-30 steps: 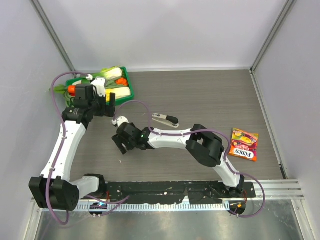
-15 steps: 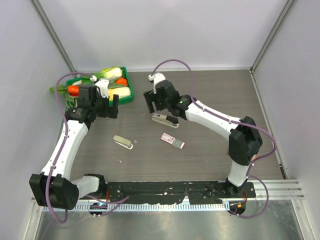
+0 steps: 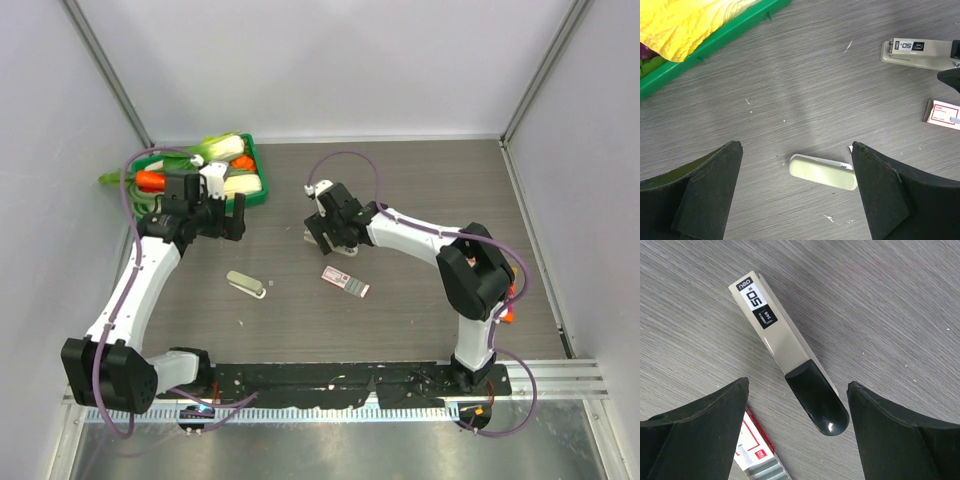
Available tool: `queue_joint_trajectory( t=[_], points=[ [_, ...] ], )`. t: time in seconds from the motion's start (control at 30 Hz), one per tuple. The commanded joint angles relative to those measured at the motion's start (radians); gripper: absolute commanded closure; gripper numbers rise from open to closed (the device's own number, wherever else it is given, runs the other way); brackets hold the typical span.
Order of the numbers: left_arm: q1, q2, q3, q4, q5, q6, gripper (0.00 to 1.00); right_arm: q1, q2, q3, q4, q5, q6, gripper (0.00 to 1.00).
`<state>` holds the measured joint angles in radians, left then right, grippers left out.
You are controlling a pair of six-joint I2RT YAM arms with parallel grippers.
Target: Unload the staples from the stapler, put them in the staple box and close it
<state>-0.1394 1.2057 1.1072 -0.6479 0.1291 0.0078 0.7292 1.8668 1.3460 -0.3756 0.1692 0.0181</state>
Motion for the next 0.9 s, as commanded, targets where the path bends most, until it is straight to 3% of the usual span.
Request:
queue_joint_trajectory(
  t=[0.0, 0.13, 0.27, 0.3, 0.43, 0.6, 0.73, 0.87],
  points=[
    [-0.003, -0.003, -0.010, 0.011, 0.047, 0.009, 0.04, -0.005, 0.012, 0.007, 0.012, -0.016, -0.046, 0.16],
    [-0.003, -0.006, -0.023, 0.016, 0.044, 0.020, 0.05, -0.010, 0.031, 0.004, 0.010, -0.011, -0.046, 0.22],
    [-0.003, -0.006, -0.033, 0.022, 0.035, 0.012, 0.05, -0.010, 0.043, 0.001, 0.010, -0.010, -0.033, 0.35],
    [-0.003, -0.005, -0.032, 0.027, 0.030, 0.008, 0.00, -0.010, 0.045, 0.001, 0.010, -0.005, -0.027, 0.38],
    [-0.014, -0.006, -0.030, 0.022, 0.036, 0.004, 0.00, -0.010, 0.051, 0.010, 0.007, 0.016, -0.020, 0.62],
    [-0.029, -0.009, -0.027, 0.021, 0.037, 0.008, 0.00, -0.010, 0.061, 0.050, -0.009, 0.023, -0.020, 0.76],
    [-0.048, -0.005, -0.040, 0.017, 0.047, 0.012, 0.00, -0.010, 0.054, 0.102, -0.002, 0.007, 0.051, 0.98],
    [-0.086, 0.000, -0.066, 0.024, 0.087, 0.015, 0.00, -0.008, -0.014, 0.096, 0.088, -0.034, 0.136, 0.99]
  ],
)
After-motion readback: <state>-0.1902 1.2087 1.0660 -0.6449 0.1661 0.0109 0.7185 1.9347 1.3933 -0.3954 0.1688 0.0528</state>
